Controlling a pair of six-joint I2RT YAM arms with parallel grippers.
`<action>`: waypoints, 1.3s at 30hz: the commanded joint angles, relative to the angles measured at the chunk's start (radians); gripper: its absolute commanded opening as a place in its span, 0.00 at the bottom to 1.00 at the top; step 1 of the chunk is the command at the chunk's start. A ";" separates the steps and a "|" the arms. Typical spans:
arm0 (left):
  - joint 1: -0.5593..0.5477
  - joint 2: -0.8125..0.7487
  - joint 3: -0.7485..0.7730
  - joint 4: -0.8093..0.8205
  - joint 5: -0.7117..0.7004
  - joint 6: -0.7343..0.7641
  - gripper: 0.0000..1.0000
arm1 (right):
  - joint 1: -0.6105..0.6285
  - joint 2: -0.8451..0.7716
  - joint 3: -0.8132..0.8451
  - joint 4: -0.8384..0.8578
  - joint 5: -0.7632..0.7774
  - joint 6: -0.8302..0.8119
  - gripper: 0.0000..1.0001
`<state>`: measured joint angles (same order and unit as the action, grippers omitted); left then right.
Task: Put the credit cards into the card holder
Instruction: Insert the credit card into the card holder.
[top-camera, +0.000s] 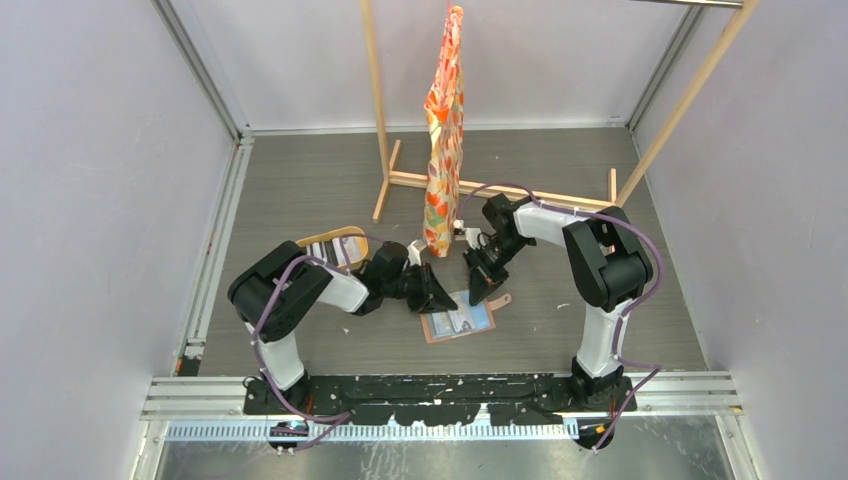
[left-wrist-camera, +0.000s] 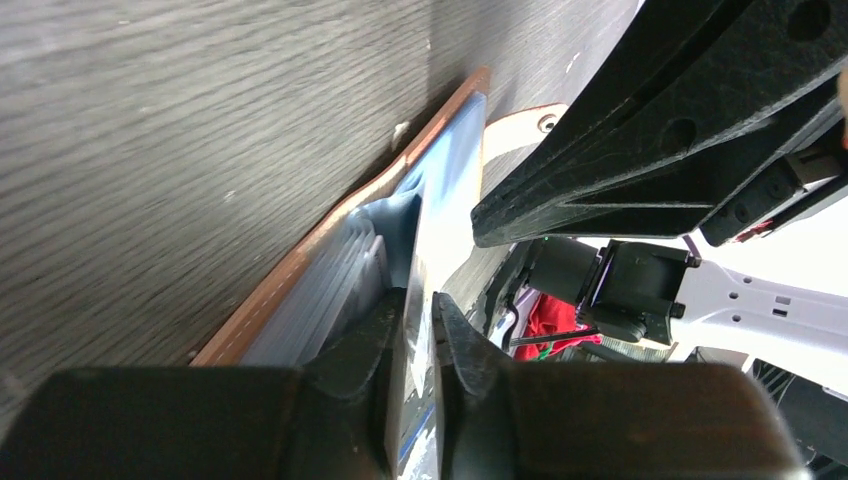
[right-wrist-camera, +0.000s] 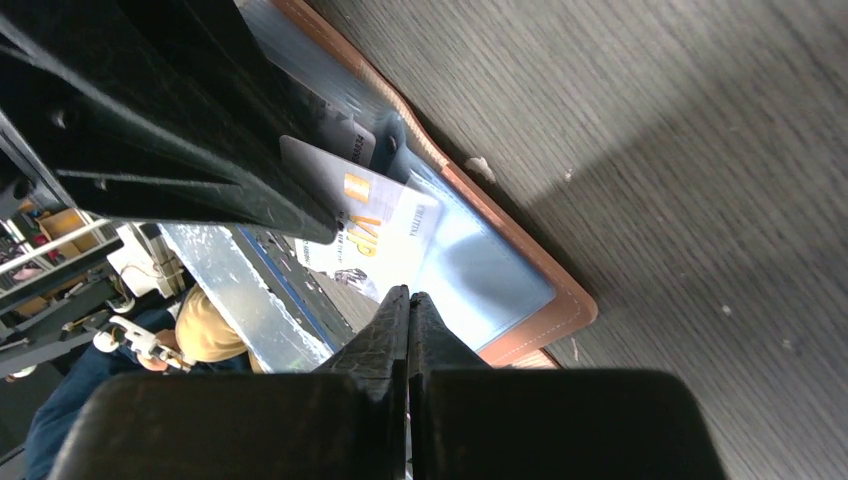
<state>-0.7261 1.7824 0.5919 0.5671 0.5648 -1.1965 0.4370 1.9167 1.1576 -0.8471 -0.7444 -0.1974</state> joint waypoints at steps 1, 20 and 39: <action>-0.024 0.029 0.028 -0.009 -0.025 0.002 0.20 | 0.005 -0.017 0.036 -0.018 -0.017 -0.014 0.01; -0.024 -0.113 0.035 -0.236 -0.104 0.078 0.41 | 0.002 -0.056 0.038 -0.039 -0.217 -0.053 0.02; -0.024 -0.062 0.018 -0.139 -0.092 0.039 0.40 | 0.209 -0.664 -0.327 0.324 -0.138 -0.462 0.02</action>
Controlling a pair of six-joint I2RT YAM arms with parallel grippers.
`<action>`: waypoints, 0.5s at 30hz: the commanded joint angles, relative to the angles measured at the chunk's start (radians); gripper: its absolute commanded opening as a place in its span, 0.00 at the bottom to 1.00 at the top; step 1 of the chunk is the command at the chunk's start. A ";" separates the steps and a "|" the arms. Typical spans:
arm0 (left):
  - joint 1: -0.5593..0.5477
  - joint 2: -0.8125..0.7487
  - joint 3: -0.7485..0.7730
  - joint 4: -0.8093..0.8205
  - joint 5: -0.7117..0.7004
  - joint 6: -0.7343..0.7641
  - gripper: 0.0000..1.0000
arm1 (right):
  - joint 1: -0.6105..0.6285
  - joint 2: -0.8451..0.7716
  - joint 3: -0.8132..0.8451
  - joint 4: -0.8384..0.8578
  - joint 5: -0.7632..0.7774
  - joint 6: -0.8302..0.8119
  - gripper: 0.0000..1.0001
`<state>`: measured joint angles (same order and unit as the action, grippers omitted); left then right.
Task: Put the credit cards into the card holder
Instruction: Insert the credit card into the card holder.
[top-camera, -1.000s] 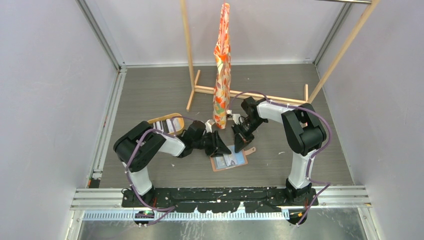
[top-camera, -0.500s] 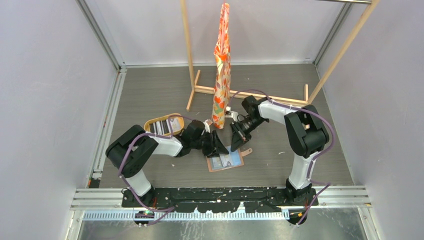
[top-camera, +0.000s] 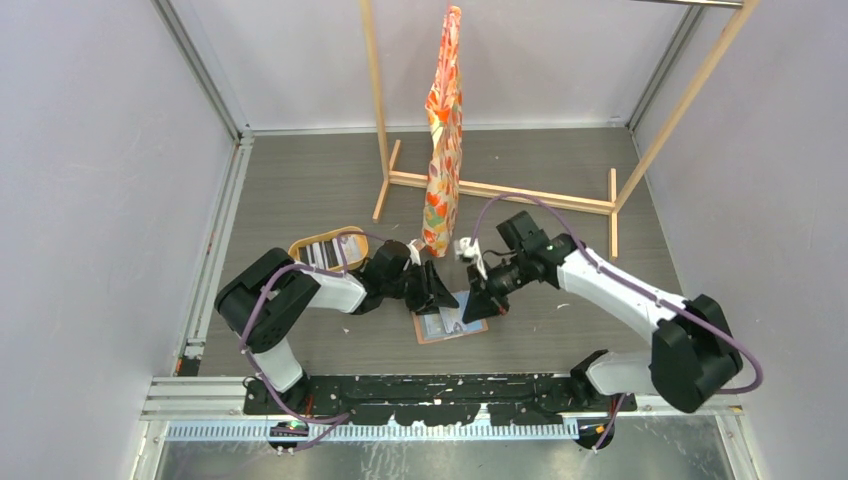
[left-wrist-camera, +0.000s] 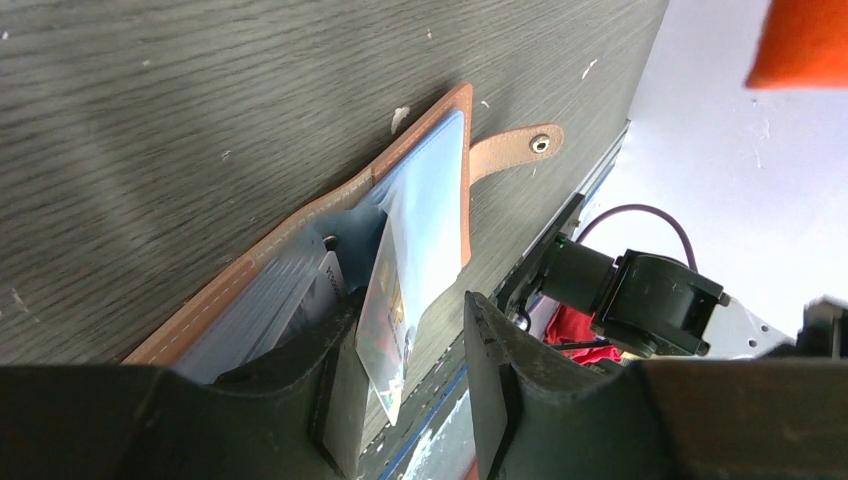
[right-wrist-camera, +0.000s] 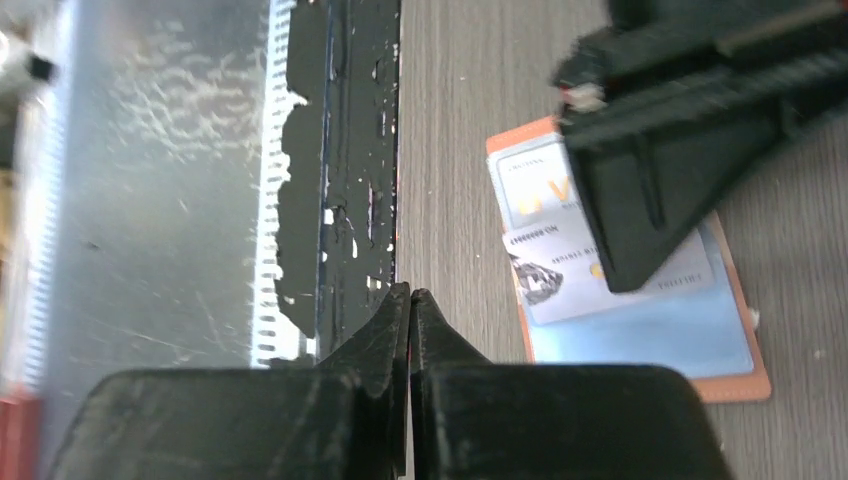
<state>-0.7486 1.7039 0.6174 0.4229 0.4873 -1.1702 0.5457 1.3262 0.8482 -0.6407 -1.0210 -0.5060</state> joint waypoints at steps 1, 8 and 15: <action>-0.001 0.017 -0.008 0.008 -0.014 0.015 0.40 | 0.136 -0.064 -0.006 0.128 0.203 -0.157 0.01; -0.001 0.035 -0.028 0.064 -0.006 0.003 0.40 | 0.388 -0.007 0.007 0.263 0.608 -0.141 0.01; -0.001 0.053 -0.033 0.093 0.005 -0.005 0.40 | 0.520 0.085 -0.009 0.361 0.826 -0.149 0.01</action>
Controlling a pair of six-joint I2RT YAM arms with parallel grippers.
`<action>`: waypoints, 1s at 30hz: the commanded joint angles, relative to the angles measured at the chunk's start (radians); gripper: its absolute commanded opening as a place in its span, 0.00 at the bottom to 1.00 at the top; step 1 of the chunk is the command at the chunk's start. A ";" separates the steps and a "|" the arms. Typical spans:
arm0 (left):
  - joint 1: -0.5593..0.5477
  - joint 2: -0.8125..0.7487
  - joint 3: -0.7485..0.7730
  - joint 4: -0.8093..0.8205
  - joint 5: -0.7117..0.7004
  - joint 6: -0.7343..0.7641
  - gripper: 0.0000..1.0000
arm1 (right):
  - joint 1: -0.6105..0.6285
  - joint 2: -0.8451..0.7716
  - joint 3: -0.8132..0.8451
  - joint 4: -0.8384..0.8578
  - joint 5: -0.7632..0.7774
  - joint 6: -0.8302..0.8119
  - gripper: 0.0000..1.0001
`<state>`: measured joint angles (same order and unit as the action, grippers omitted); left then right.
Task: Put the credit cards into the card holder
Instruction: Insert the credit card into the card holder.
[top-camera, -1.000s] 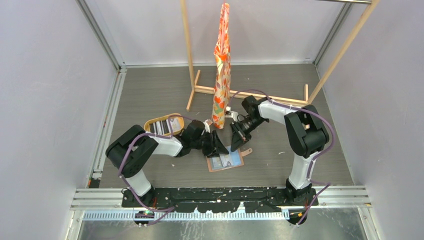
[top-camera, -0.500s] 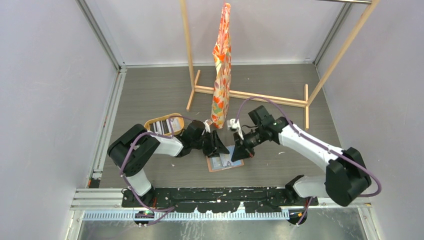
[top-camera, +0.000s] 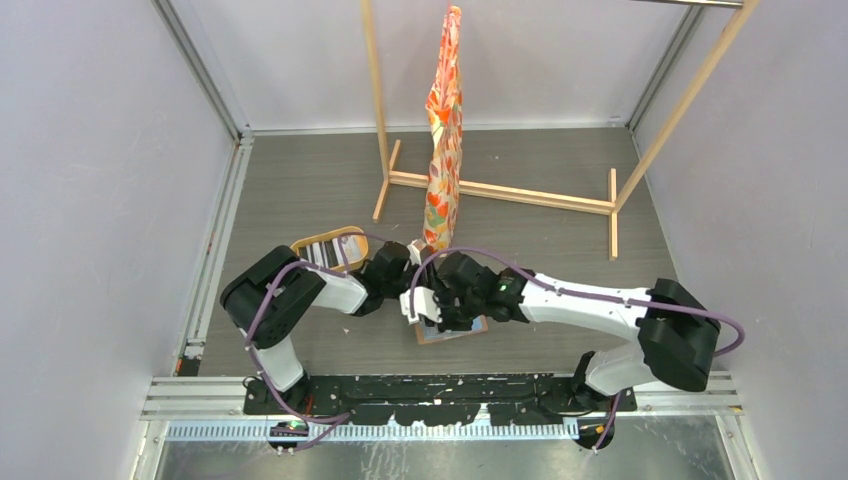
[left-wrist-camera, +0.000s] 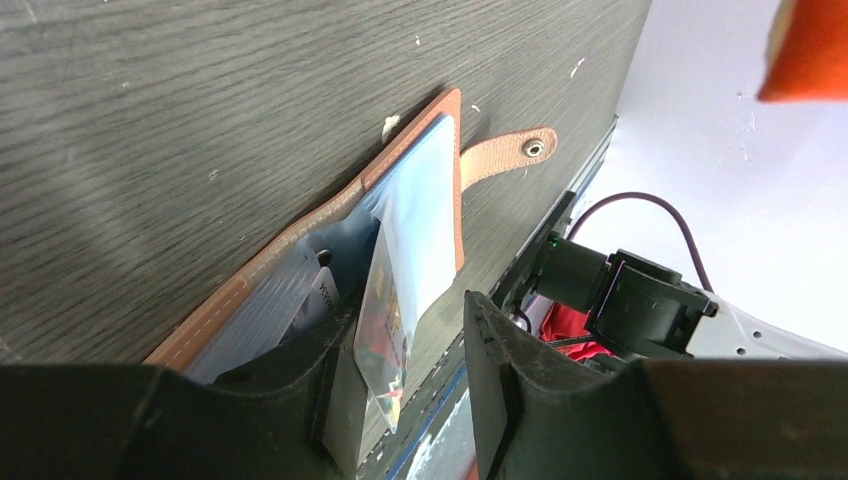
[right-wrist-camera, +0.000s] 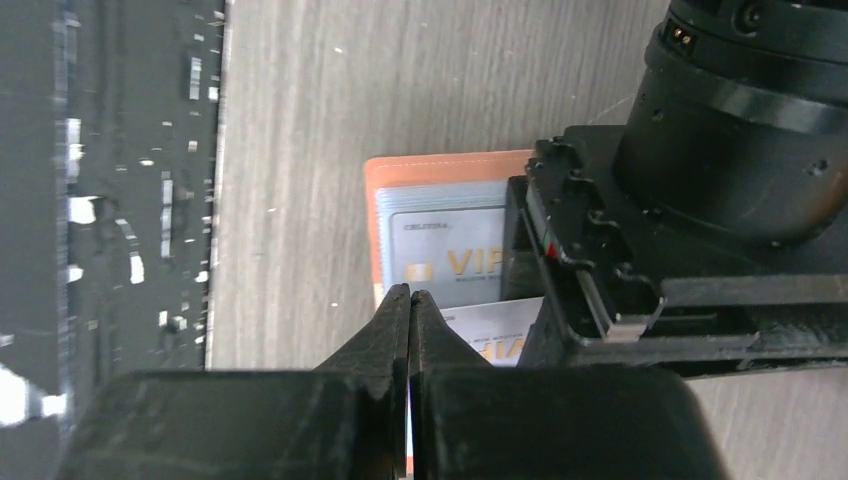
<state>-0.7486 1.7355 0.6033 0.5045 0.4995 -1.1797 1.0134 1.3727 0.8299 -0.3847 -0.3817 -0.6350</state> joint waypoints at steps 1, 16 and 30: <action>-0.001 0.020 -0.019 0.011 -0.006 0.005 0.40 | 0.065 0.054 0.012 0.108 0.216 -0.021 0.01; -0.001 0.014 -0.029 0.017 -0.006 0.006 0.40 | 0.108 0.161 0.054 -0.003 0.374 -0.097 0.01; 0.017 -0.074 -0.040 -0.070 -0.017 0.034 0.43 | 0.080 0.169 0.081 -0.083 0.356 -0.088 0.01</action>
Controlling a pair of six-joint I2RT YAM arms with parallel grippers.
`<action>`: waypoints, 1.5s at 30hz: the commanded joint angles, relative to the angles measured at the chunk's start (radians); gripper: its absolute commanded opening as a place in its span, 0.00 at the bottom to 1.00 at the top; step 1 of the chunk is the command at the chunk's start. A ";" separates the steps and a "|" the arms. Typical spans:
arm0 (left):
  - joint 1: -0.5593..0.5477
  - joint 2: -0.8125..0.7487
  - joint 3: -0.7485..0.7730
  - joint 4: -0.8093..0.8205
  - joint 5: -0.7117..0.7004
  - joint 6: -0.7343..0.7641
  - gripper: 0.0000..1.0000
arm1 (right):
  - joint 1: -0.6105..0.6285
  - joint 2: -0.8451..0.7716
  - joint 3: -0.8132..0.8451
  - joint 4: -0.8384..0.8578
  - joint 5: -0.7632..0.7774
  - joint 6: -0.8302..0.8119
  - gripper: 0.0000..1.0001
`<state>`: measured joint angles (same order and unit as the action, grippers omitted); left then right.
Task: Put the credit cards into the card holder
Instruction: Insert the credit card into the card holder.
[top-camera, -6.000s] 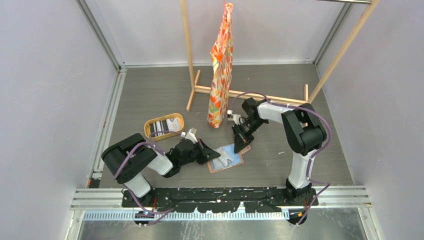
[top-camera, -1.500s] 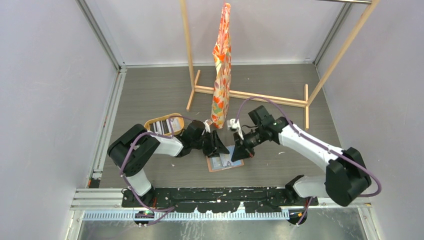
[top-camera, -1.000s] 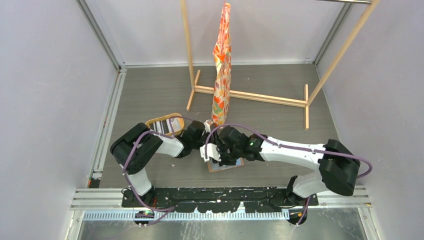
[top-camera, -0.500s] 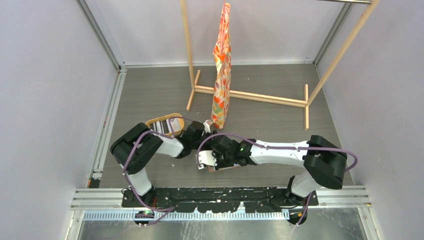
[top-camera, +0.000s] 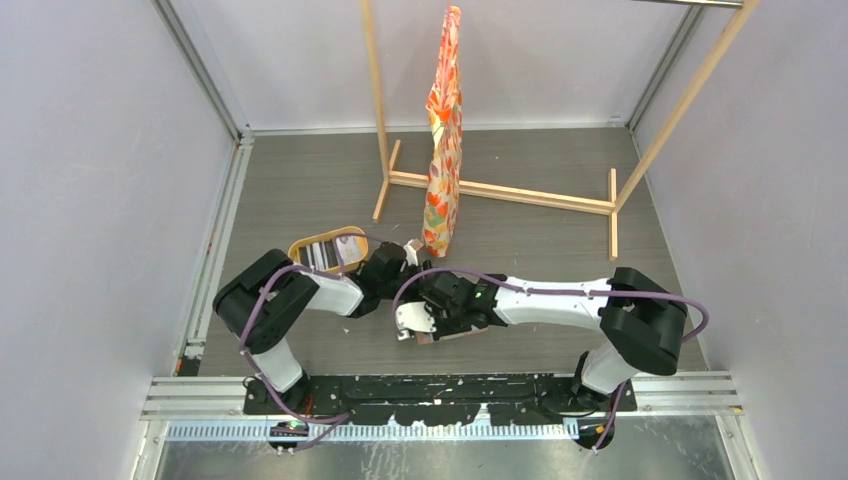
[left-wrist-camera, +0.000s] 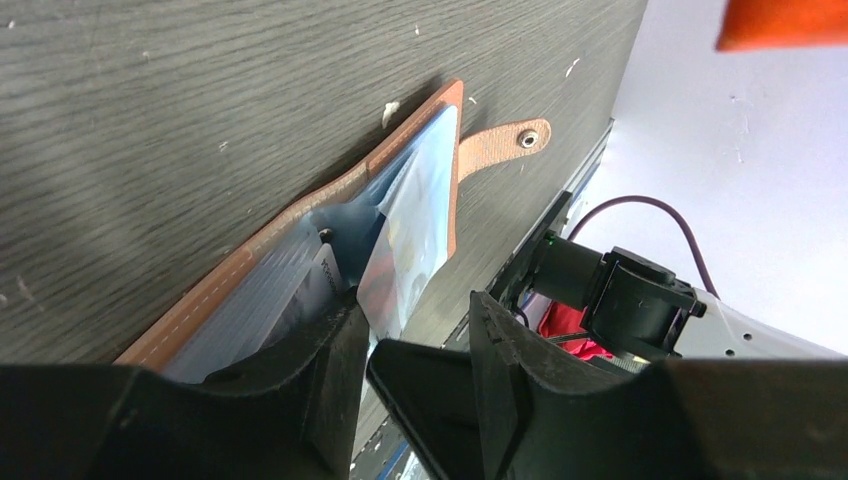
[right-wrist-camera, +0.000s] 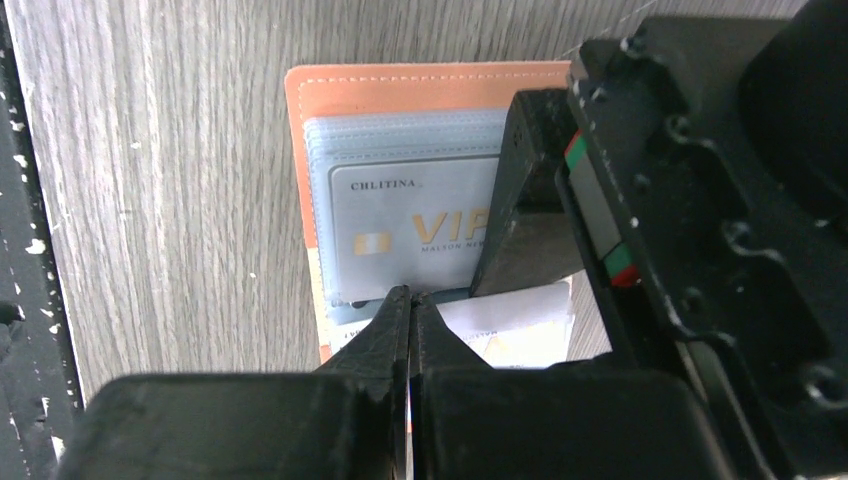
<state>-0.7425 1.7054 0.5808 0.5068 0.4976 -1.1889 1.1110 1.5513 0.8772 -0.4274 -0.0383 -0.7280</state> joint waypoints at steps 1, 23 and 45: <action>0.011 -0.050 -0.017 -0.081 -0.016 0.046 0.44 | -0.021 -0.010 0.035 -0.041 0.013 0.010 0.01; 0.037 -0.232 -0.055 -0.190 -0.073 0.093 0.42 | -0.221 -0.147 0.083 -0.199 -0.432 0.046 0.03; -0.063 -0.157 -0.068 -0.112 -0.235 0.011 0.00 | -0.468 0.121 0.185 -0.245 -0.388 0.237 0.01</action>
<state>-0.7998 1.5356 0.4862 0.3870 0.3042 -1.1774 0.6518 1.6203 0.9955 -0.6601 -0.4896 -0.5400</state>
